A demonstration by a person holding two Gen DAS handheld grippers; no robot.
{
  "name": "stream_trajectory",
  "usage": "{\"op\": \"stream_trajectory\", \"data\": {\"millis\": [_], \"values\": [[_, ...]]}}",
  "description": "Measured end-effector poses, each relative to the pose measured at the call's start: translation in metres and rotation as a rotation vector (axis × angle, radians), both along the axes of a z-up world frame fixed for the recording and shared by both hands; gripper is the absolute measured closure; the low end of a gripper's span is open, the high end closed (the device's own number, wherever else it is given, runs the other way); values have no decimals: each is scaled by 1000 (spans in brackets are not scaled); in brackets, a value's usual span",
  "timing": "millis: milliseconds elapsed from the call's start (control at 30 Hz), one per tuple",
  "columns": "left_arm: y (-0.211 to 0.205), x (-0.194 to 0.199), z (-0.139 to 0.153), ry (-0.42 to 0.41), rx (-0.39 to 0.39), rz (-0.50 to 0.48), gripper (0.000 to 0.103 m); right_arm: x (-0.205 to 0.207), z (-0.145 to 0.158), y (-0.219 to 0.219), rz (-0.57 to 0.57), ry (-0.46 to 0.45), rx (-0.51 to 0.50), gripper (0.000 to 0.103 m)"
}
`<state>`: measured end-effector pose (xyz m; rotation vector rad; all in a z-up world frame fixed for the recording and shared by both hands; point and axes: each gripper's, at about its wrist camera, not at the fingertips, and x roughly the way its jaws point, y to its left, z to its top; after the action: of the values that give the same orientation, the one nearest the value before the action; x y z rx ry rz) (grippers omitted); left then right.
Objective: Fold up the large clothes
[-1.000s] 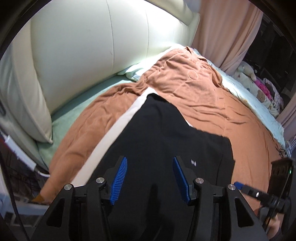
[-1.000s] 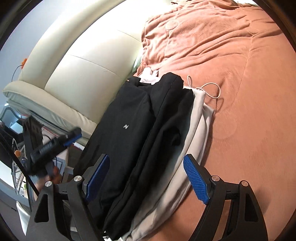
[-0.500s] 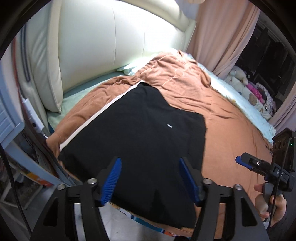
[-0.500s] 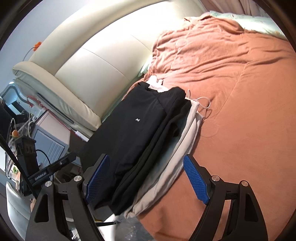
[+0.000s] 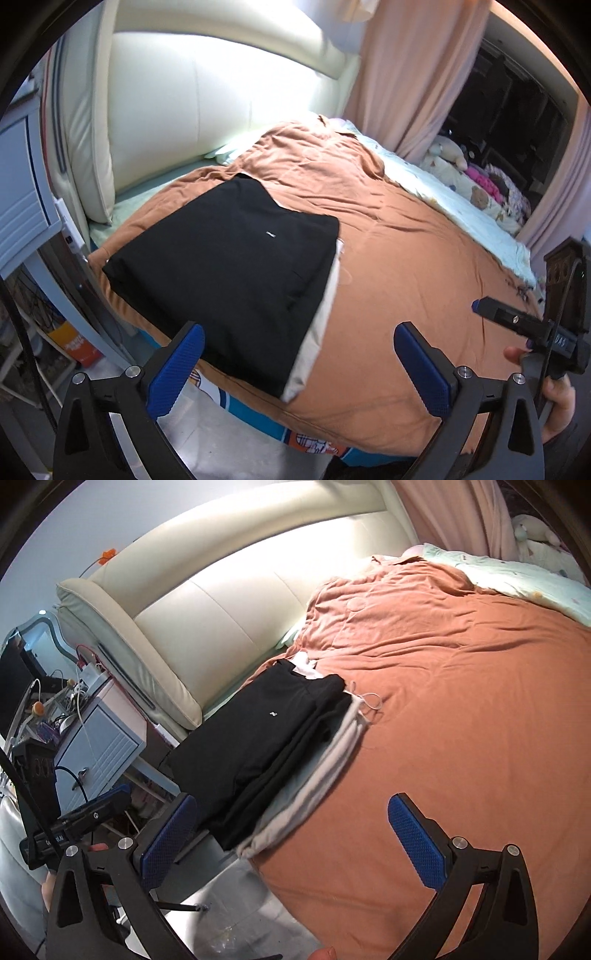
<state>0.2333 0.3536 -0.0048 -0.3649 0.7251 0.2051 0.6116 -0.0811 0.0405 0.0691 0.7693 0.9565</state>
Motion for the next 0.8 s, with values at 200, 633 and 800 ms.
{"op": "stream_trajectory", "data": {"millis": [200, 633, 800], "values": [[-46, -12, 7, -20, 19, -58, 0, -25, 6, -59, -57, -26, 12, 0], [-140, -74, 33, -104, 81, -129, 0, -122, 25, -166, -202, -198, -62, 0], [-169, -113, 42, -144, 110, -148, 0, -169, 18, -187, -212, -240, -63, 0]]}}
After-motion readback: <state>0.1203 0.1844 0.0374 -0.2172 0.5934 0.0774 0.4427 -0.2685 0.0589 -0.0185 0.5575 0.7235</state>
